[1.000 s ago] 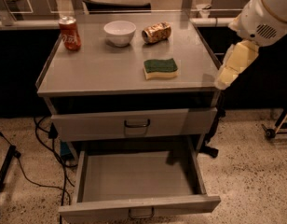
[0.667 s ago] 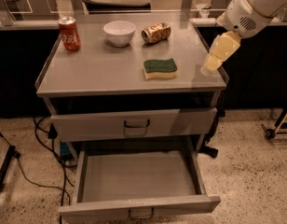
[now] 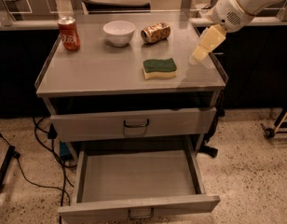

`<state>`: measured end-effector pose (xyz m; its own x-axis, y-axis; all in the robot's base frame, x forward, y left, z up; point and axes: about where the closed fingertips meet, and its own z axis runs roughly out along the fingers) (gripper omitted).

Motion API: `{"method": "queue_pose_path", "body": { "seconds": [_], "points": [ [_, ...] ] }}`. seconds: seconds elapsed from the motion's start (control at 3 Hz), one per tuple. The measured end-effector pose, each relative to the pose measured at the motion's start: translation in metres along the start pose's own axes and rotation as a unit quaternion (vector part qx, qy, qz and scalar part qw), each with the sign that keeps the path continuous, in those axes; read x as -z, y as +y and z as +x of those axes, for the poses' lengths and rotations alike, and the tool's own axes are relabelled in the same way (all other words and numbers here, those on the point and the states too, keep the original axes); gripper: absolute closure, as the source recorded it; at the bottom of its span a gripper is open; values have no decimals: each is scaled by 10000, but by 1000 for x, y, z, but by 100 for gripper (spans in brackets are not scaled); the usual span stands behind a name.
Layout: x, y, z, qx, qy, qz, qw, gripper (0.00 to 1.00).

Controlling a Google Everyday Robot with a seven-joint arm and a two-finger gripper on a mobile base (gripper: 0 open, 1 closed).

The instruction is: Place sponge into middle drawer

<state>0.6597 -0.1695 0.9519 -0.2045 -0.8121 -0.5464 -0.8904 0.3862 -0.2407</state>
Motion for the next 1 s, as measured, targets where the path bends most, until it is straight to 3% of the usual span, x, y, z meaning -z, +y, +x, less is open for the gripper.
{"method": "queue_pose_path", "body": {
  "seconds": [0.67, 1.0],
  "points": [
    [-35, 2, 11, 298, 141, -67, 9994, 0],
    [-66, -2, 13, 284, 58, -254, 9993, 0]
  ]
}}
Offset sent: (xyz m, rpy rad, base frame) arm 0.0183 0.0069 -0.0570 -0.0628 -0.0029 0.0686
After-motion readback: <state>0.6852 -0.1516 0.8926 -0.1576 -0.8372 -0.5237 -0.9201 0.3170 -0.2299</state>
